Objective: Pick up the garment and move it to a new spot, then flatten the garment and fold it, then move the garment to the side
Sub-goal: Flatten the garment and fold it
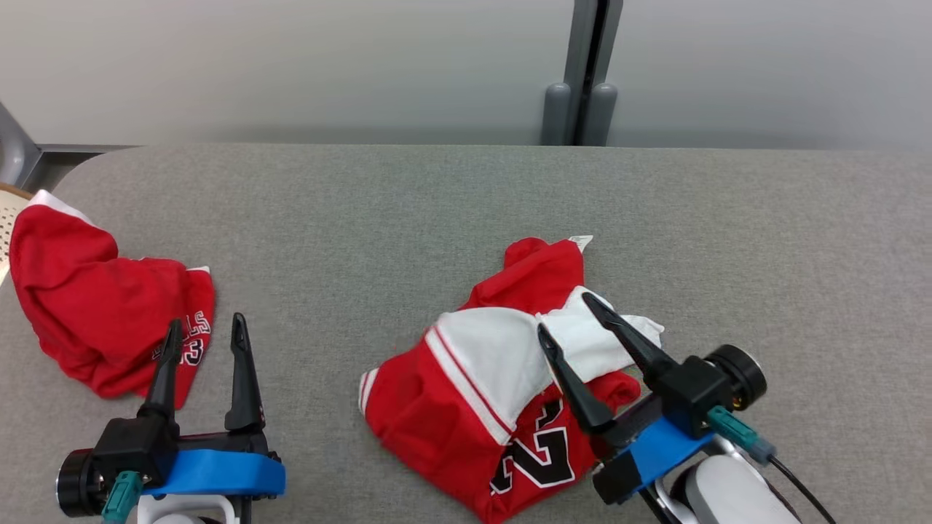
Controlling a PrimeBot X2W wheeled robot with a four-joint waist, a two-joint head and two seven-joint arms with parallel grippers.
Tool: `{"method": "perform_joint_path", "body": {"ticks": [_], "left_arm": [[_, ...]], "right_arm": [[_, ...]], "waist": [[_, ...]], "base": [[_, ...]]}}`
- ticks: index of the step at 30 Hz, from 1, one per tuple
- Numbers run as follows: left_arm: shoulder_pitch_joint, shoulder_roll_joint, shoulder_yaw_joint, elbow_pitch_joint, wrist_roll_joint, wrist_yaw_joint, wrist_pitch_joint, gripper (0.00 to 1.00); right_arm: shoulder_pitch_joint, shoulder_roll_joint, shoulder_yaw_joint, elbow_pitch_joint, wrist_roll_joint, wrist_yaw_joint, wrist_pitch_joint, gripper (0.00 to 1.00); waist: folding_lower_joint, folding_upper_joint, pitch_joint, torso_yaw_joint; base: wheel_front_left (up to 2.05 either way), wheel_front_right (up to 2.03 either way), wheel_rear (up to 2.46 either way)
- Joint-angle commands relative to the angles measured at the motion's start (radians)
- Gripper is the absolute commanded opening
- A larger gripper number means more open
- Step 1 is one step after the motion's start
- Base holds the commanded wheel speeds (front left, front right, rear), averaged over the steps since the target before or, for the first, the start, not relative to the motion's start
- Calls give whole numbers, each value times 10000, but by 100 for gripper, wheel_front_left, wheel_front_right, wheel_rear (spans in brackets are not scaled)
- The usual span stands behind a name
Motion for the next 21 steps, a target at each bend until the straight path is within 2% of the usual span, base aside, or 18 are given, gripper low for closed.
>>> {"method": "perform_joint_path", "body": {"ticks": [1,21], "left_arm": [[94,7,8,-47,67,30,-26,100],[262,7,-89,-14,195,-41,-26,100]], "right_arm": [[405,26,-303,-221,-119,5,-33,100],[2988,453,-3171,-1414,-447,5,-33,100]], "waist": [[0,-1,-44,-165],[0,-1,-253,-784]], "base": [[0,0,0],[0,0,0]]}}
